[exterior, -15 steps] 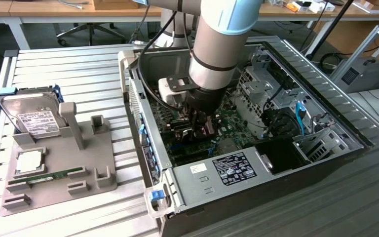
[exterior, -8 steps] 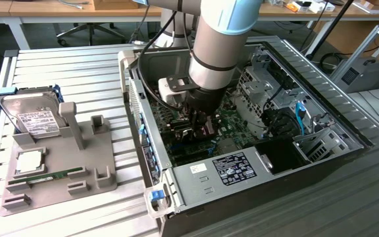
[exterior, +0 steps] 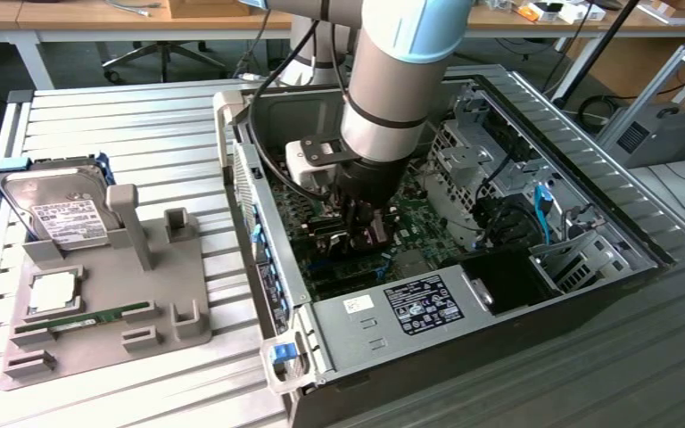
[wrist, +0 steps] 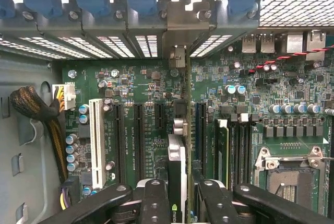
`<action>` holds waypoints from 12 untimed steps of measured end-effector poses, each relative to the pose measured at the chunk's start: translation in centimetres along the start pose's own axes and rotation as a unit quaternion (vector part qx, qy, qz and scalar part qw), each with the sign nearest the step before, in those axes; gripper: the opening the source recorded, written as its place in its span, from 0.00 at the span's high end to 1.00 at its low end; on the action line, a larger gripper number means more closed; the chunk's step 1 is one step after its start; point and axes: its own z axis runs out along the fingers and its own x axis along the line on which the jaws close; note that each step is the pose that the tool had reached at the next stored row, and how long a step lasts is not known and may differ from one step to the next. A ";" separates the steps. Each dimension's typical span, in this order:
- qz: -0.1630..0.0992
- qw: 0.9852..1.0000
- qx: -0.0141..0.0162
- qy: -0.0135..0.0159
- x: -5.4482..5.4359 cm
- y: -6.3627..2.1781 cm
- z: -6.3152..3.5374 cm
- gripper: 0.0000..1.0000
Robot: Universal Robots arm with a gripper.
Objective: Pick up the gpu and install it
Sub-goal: 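Insert the gpu into the slot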
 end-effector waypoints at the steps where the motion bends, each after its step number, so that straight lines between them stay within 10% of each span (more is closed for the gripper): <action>1: 0.000 1.000 0.000 0.000 0.0 0.02 0.02 0.73; 12: 0.000 1.000 0.000 0.000 0.0 0.18 0.09 0.73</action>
